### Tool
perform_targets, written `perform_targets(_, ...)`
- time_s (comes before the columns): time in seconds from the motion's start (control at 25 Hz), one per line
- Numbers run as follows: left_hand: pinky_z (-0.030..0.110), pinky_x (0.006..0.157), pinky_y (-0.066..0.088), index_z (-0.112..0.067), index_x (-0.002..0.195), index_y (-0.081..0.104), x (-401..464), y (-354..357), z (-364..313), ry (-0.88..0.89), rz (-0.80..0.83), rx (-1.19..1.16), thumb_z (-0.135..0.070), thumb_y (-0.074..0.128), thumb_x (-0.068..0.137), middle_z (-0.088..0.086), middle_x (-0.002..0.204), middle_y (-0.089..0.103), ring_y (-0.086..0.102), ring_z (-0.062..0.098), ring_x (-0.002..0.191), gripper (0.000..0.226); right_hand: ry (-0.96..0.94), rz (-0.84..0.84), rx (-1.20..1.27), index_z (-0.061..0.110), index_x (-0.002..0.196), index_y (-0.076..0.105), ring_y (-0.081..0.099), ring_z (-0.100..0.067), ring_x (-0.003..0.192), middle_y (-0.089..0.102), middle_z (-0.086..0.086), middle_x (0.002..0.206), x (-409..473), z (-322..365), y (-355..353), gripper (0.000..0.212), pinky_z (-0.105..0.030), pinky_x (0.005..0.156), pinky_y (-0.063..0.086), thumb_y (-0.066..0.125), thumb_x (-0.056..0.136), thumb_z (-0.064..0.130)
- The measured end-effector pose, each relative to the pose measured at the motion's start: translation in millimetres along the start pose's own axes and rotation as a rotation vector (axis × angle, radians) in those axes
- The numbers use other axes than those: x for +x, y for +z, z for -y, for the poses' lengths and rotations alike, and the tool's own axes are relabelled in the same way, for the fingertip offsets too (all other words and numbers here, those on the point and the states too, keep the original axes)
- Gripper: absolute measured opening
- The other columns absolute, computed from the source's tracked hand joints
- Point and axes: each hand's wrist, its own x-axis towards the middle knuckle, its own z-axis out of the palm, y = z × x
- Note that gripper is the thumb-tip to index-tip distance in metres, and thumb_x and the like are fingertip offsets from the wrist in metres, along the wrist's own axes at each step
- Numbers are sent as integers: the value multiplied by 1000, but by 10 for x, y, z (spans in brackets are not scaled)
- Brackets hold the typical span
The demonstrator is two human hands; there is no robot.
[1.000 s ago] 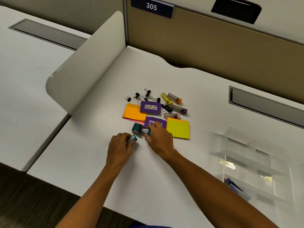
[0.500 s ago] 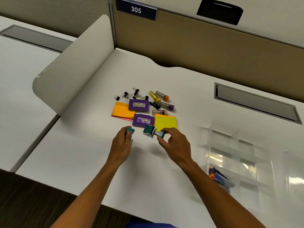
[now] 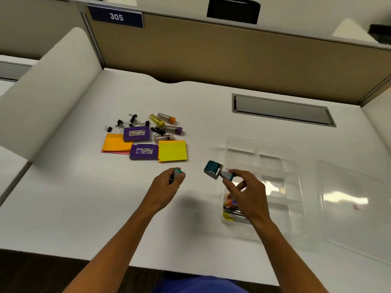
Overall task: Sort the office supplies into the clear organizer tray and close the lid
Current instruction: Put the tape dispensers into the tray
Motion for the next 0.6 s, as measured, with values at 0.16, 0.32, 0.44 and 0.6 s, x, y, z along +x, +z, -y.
perform_targets(0.16, 32, 91, 49, -17, 133, 49, -54, 385, -235, 33, 20, 81, -34, 54, 95, 0, 118, 55, 56, 18, 106, 42, -12, -17, -34, 39, 106, 63, 59, -7, 74, 64, 27, 97, -79, -240, -539, 27, -16, 65, 47, 75, 82, 36)
perform_targets(0.32, 32, 92, 49, -17, 135, 48, -124, 757, -500, 107, 40, 117, -30, 53, 96, 3, 117, 53, 56, 18, 106, 41, -6, 8, -96, 33, 107, 67, 58, -12, 71, 66, 21, 97, -176, -578, -1134, 27, -17, 64, 46, 76, 81, 33)
perform_targets(0.44, 28, 92, 48, -19, 134, 49, -173, 1015, -694, 165, 53, 114, -25, 54, 96, 2, 118, 53, 55, 15, 104, 39, 41, 32, -177, 31, 108, 67, 57, -10, 69, 65, 18, 91, -235, -868, -1490, 27, -25, 62, 47, 75, 82, 33)
perform_targets(0.6, 13, 76, 46, -23, 129, 52, -239, 1307, -913, 212, 77, 92, -18, 61, 92, -1, 111, 54, 58, 14, 94, 38, 33, 179, -372, 33, 116, 64, 45, -2, 90, 58, 25, 99, -287, -1183, -1621, 33, -15, 74, 38, 71, 85, 39)
